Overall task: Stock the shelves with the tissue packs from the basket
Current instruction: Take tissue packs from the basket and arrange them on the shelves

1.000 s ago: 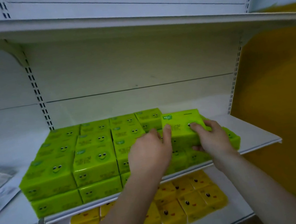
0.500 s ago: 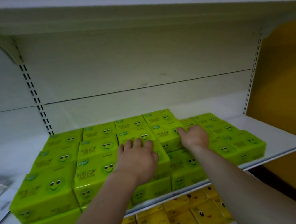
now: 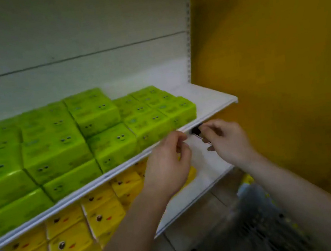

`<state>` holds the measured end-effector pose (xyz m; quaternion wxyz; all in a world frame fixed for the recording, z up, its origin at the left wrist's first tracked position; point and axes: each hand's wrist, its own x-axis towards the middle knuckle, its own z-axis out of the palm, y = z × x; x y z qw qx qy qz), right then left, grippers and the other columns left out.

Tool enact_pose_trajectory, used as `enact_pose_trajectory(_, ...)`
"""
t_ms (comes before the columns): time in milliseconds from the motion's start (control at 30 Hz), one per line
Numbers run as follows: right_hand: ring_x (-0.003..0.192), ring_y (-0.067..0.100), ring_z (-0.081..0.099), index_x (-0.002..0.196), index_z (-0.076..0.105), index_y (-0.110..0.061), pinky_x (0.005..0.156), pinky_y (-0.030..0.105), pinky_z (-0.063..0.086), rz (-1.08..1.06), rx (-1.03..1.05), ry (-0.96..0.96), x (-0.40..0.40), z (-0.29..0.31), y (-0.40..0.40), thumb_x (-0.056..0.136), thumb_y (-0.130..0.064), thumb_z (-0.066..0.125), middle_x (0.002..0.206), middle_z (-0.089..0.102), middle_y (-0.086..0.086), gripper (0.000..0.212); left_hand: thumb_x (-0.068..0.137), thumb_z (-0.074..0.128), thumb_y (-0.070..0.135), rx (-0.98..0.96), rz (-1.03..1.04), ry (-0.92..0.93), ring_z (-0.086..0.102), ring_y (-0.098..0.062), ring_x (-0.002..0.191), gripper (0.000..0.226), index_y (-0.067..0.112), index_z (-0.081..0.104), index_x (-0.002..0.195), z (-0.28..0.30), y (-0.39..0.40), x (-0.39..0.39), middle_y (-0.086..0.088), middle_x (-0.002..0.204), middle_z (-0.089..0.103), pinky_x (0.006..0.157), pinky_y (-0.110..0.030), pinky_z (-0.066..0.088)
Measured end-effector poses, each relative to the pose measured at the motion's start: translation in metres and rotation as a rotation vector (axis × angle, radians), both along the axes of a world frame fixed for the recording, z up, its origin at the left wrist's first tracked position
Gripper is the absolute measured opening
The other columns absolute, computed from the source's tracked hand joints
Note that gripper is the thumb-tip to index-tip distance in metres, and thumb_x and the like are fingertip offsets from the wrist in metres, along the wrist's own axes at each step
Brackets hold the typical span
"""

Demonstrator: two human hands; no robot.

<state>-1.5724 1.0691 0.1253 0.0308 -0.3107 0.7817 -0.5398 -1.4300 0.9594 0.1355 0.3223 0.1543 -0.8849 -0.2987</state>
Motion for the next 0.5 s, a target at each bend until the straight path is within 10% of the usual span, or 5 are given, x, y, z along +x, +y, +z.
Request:
enact_pose_trajectory(367, 0.094, 0.035, 0.066, 0.108, 0.058, -0.018, 0.069, 0.036, 0.048, -0.041, 0.997, -0.054, 0.014, -0.179, 0.27, 0.095, -0.037, 0.051, 0.1, 0.07, 0.015, 0.024, 0.096, 0.055, 0.028, 0.332, -0.396, -0.64, 0.062, -0.016, 0.11, 0.031, 0.022, 0.055, 0.126, -0.171, 0.201, -0.038, 0.002, 0.119, 0.067, 0.091, -0.024, 0.043)
enact_pose_trajectory(500, 0.119, 0.037, 0.052, 0.143, 0.034, -0.011, 0.091, 0.04, 0.046, -0.064, 1.212, -0.162, 0.032, -0.244, 0.3, 0.093, -0.04, 0.055, 0.135, 0.051, 0.019, 0.062, 0.096, 0.055, 0.028, 0.403, -0.416, -0.769, 0.062, -0.016, 0.107, 0.031, 0.022, 0.055, 0.126, -0.206, 0.23, -0.03, 0.004, 0.11, 0.065, 0.089, -0.023, 0.043)
